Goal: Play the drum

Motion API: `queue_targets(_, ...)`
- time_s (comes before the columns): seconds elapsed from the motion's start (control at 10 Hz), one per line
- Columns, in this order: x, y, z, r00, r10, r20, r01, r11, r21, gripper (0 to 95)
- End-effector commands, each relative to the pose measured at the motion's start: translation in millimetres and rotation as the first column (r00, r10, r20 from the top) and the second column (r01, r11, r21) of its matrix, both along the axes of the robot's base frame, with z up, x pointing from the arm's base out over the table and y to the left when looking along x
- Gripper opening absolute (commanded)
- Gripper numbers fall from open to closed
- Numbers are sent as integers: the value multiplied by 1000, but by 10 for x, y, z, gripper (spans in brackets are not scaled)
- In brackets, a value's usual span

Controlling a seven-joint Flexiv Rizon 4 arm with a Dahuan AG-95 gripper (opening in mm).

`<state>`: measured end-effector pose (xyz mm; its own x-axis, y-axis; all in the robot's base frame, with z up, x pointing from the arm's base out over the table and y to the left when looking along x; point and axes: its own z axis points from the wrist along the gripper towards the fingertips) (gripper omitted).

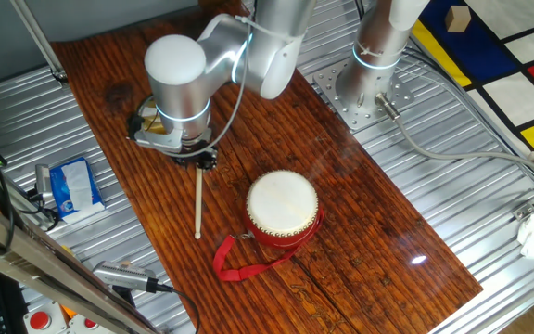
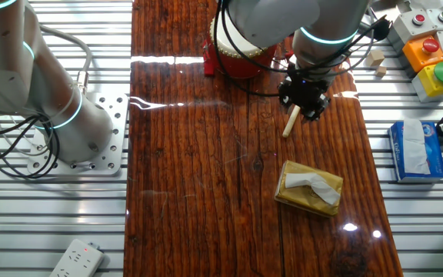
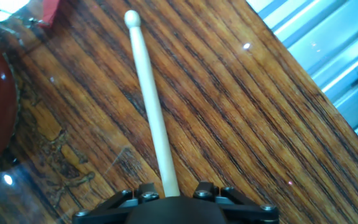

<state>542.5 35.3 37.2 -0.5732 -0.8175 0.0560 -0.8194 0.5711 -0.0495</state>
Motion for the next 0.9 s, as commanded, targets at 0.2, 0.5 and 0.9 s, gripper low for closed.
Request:
queue_targets(0.2,11,-4,-9,1000,-18,-3,18,999,-39,190)
queue_targets(0.5,11,-4,-9,1000,-23,-4,23,999,-34,190)
queue_targets(0.9,11,-4,-9,1000,7,-7,-7,1000,-22,380)
